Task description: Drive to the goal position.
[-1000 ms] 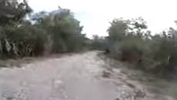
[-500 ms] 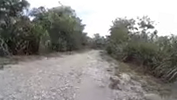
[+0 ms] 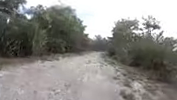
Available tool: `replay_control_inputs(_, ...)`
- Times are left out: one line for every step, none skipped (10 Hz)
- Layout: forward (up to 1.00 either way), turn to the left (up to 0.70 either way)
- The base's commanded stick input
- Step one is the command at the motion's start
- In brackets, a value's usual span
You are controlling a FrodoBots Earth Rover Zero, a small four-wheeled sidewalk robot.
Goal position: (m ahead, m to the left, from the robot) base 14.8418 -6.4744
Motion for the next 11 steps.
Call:
replay_control_inputs(1.00,0.00)
replay_control_inputs(1.00,0.00)
replay_control_inputs(1.00,0.00)
replay_control_inputs(1.00,0.00)
replay_control_inputs(1.00,0.00)
replay_control_inputs(1.00,0.00)
replay_control_inputs(1.00,-0.26)
replay_control_inputs(1.00,-0.40)
replay_control_inputs(1.00,-0.40)
replay_control_inputs(1.00,-0.31)
replay_control_inputs(1.00,-0.08)
